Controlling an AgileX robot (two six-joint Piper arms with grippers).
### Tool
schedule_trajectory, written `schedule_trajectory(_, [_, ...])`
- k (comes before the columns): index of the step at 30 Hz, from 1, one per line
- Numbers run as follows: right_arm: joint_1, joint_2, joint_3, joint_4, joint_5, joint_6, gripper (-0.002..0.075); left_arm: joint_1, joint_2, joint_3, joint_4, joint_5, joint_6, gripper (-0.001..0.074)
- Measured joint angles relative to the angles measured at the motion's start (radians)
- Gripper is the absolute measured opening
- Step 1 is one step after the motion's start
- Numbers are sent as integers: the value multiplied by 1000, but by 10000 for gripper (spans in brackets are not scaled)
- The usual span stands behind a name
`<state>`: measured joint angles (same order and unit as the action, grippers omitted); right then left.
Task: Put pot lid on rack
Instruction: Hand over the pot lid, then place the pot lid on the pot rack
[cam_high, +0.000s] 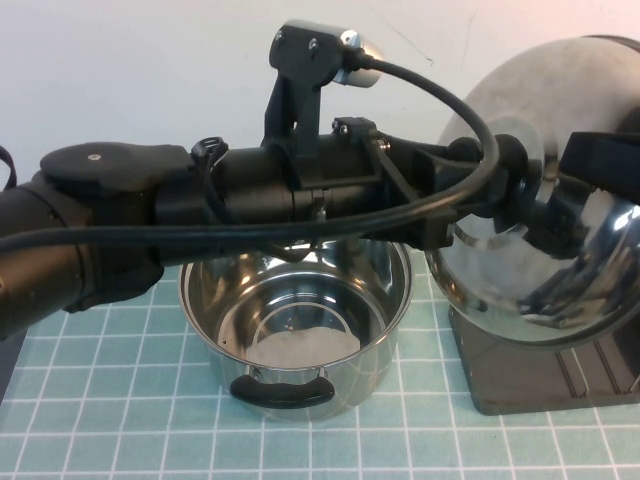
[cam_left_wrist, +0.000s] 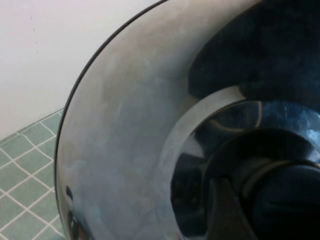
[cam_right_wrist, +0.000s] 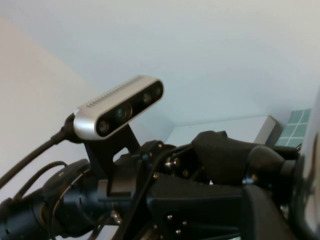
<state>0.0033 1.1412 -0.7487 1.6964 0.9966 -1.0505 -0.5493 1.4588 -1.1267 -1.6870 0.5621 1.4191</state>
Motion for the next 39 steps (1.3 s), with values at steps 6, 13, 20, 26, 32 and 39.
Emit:
schedule_trajectory(6, [0, 0, -3, -4, -4, -86, 129, -2, 0, 0, 18, -31, 27, 358])
schedule_trajectory(13, [2, 2, -38, -30, -57, -162, 128, 5, 0, 0, 49, -102, 38, 498])
schedule_trajectory(20, [2, 2, -94, -183, -137, -180, 128, 88, -49, 0, 157, -133, -23, 455])
schedule_trajectory(26, [2, 2, -162, -363, -144, -156, 128, 169, -147, 0, 427, -86, -218, 95])
schedule_trajectory(32, [2, 2, -179, -551, -170, -84, 128, 197, -241, 0, 642, -19, -367, 8])
schedule_trajectory(39, [2, 17, -179, -622, -238, -66, 128, 200, -279, 0, 676, -6, -389, 2])
